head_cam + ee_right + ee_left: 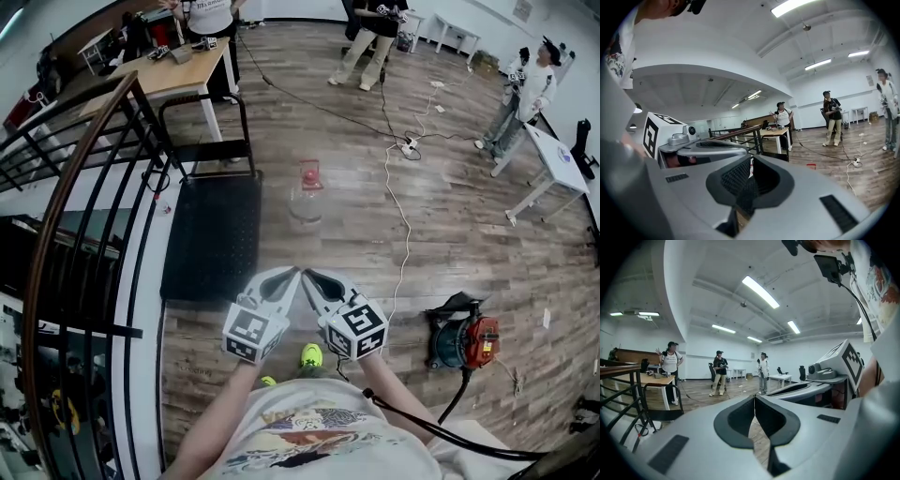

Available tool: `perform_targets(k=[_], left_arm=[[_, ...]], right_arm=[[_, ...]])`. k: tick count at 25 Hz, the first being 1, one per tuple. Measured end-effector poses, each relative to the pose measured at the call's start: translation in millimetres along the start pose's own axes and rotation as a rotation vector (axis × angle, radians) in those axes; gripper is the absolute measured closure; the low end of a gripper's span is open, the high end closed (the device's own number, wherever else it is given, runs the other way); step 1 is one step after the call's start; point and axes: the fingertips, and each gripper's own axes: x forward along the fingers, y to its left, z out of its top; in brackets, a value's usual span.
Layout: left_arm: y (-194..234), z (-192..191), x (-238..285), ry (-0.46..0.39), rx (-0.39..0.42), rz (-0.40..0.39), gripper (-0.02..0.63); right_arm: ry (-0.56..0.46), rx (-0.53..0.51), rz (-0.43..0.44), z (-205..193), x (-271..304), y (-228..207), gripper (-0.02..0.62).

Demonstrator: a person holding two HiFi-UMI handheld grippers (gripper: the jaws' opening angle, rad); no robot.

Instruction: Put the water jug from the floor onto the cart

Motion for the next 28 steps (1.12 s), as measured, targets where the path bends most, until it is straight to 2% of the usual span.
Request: perform_targets(k=[10, 18, 28], left_arm=[[-10.9, 4.9, 59.3, 0.024, 0.01, 0.014, 0.594], [-15.7, 8.0, 79.9, 0.039, 0.022, 0.005, 0.594], [7.1, 9.5, 118.2, 0.049, 0.014, -0.034, 0.594]], right_arm=[[0.0, -0.001, 0.018, 2.3, -8.5, -60.9, 0.569], [-0.012, 0.024, -0.002, 2.1, -12.1, -81.1, 0.569], [0.004, 0.031, -0.04, 9.5, 12.1, -119.7, 0.568]])
